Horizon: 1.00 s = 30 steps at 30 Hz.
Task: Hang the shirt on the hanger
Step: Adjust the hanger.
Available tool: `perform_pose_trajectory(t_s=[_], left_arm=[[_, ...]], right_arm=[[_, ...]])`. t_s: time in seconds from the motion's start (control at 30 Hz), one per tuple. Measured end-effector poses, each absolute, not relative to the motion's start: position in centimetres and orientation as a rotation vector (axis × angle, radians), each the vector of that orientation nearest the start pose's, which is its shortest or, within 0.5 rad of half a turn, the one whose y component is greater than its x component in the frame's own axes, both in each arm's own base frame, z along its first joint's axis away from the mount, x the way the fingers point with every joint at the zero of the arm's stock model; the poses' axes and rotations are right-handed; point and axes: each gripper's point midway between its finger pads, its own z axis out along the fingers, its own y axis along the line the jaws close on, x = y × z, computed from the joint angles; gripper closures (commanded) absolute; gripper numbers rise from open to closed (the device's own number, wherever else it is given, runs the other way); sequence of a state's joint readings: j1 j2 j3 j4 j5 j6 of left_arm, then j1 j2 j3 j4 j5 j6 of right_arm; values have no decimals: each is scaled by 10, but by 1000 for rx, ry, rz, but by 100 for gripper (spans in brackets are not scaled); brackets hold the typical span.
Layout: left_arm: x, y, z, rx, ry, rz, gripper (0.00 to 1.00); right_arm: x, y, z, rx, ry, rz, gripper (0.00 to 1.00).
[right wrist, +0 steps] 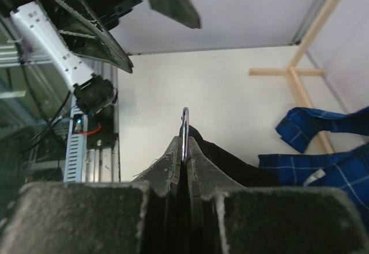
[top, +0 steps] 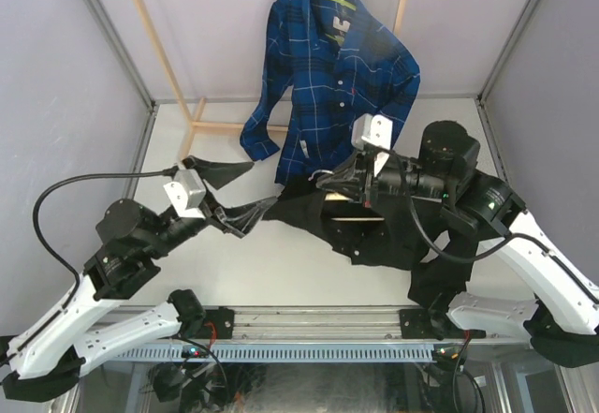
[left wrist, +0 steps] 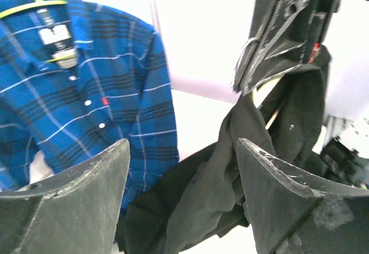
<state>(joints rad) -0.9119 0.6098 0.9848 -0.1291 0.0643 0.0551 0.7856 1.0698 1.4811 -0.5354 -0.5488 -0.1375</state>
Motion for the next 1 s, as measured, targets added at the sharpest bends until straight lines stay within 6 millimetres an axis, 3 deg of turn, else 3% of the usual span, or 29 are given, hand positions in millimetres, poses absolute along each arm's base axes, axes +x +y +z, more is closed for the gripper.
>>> perform_pose_trajectory(t_s=[0.13, 0.4, 0.8, 1.0], left_arm=[[140, -238, 431, 835, 1162, -849, 25], [113, -269, 420, 1042, 1130, -1012, 31], [91, -282, 416, 1146, 1121, -1164, 44], [88, -285, 412, 1162, 1134, -1198, 58]], right_arm=[[149, 293, 414, -1209, 1341, 963, 100], [132, 303, 401, -1321, 1278, 972, 100], [102, 313, 379, -1507, 1168, 978, 100], [99, 314, 378, -1524, 1150, 973, 100]])
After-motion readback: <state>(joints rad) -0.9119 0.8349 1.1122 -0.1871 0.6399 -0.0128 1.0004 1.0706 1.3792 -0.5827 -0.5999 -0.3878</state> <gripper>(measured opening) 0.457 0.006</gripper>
